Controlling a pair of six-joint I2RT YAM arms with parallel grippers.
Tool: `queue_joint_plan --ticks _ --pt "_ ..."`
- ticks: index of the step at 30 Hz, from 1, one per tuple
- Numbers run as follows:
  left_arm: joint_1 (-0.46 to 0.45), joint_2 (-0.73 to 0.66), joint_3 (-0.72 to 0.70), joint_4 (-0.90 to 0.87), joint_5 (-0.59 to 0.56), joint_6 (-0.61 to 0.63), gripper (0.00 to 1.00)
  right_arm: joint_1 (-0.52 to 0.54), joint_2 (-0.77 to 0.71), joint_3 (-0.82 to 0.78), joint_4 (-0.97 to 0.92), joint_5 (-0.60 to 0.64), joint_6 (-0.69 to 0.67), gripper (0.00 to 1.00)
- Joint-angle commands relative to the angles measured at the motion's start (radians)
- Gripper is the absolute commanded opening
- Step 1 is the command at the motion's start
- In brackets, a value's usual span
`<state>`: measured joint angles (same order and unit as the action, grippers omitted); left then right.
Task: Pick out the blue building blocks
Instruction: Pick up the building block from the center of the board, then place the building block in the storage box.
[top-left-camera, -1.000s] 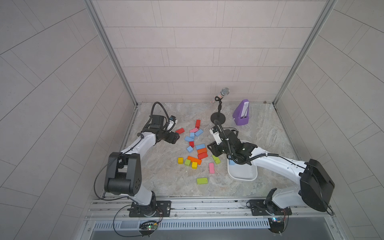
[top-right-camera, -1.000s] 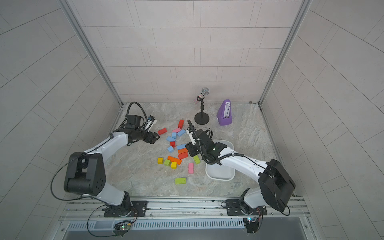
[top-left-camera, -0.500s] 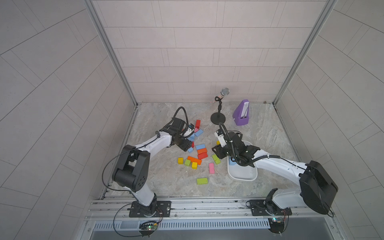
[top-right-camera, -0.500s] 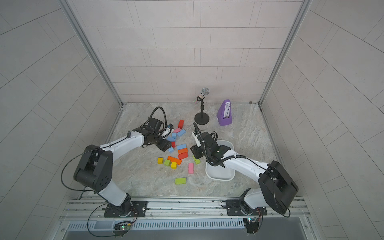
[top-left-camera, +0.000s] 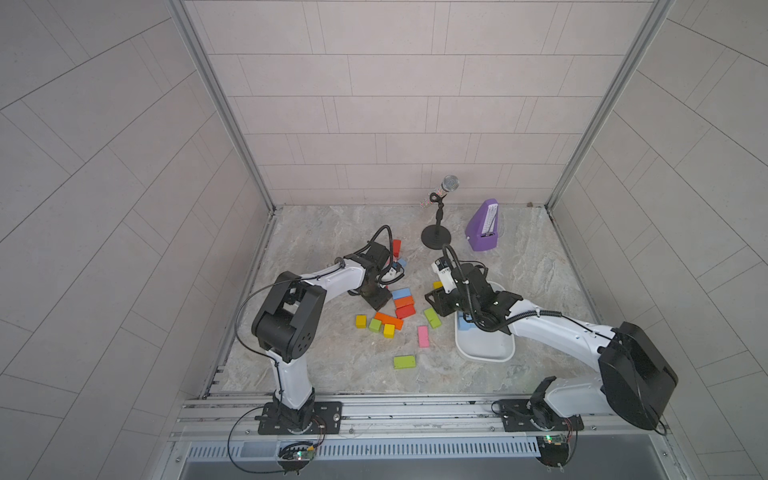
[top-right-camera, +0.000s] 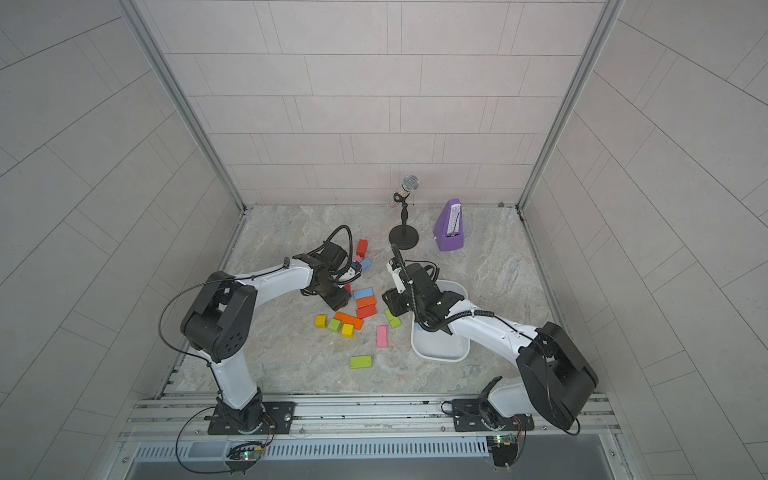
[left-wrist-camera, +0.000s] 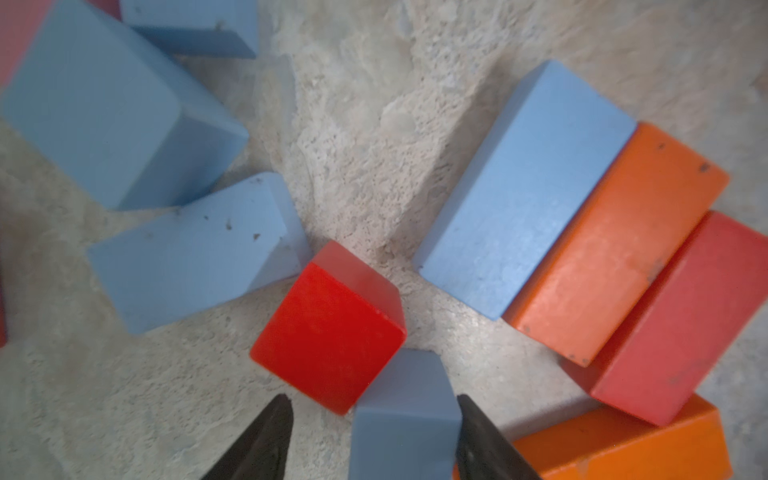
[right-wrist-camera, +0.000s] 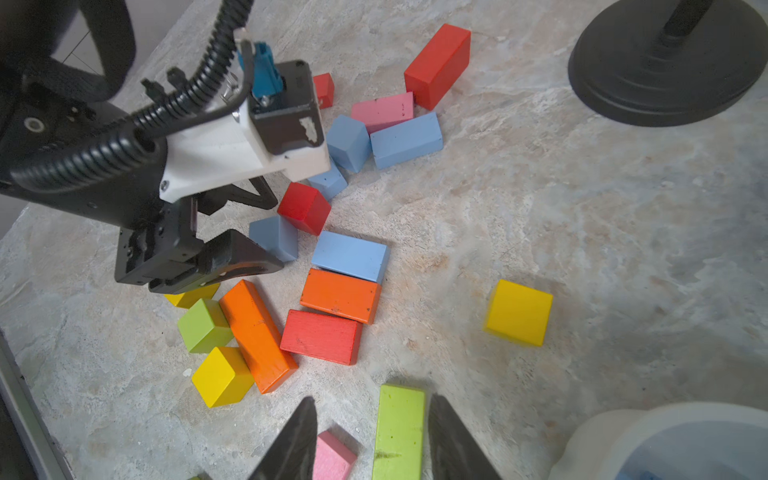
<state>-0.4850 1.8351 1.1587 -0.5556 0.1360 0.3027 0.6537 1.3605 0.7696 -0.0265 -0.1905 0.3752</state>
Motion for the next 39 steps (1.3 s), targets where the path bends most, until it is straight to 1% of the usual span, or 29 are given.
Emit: queue_joint_plan --ticks 1,2,5,7,10,15,19,22,24,27,30,32,39 --pt "-0.006 -0.002 0.021 -0.036 -0.008 0.014 0.51 -0.010 -0.047 -0.019 0.006 -0.004 0.008 0.46" --pt "-0.006 -0.006 0.021 -0.039 0.001 0.017 0.46 -0.014 -0.055 -0.023 0.007 -0.003 0.009 0.46" --pt "-0.005 -0.020 0.028 -0.062 0.029 0.034 0.34 -0.022 -0.072 -0.037 0.012 -0.007 0.014 0.46" --pt "-0.005 -0.034 0.034 -0.077 0.047 0.054 0.29 -0.030 -0.078 -0.046 0.021 -0.023 0.020 0.46" --pt "-0.004 -0.070 0.033 -0.092 0.070 0.082 0.28 -0.047 -0.082 -0.067 0.049 -0.061 0.042 0.46" --pt "-0.005 -0.160 0.007 -0.093 0.147 0.166 0.27 -0.073 -0.103 -0.128 0.130 -0.120 0.100 0.46" --pt "-0.005 -0.240 -0.042 -0.033 0.250 0.256 0.26 -0.083 -0.116 -0.179 0.177 -0.161 0.137 0.48" --pt "-0.004 -0.305 -0.117 0.064 0.381 0.346 0.24 -0.089 -0.106 -0.205 0.253 -0.263 0.193 0.51" --pt "-0.004 -0.352 -0.184 0.163 0.445 0.371 0.23 -0.089 -0.099 -0.217 0.300 -0.301 0.258 0.53" --pt "-0.006 -0.418 -0.278 0.288 0.509 0.392 0.22 -0.089 -0.095 -0.214 0.310 -0.336 0.312 0.55" --pt "-0.007 -0.484 -0.360 0.372 0.546 0.406 0.22 -0.088 -0.093 -0.205 0.298 -0.387 0.350 0.56" --pt "-0.010 -0.500 -0.396 0.412 0.582 0.412 0.22 -0.084 -0.098 -0.210 0.300 -0.403 0.379 0.57" --pt "-0.027 -0.535 -0.438 0.462 0.576 0.415 0.22 -0.048 -0.116 -0.199 0.284 -0.385 0.427 0.57"
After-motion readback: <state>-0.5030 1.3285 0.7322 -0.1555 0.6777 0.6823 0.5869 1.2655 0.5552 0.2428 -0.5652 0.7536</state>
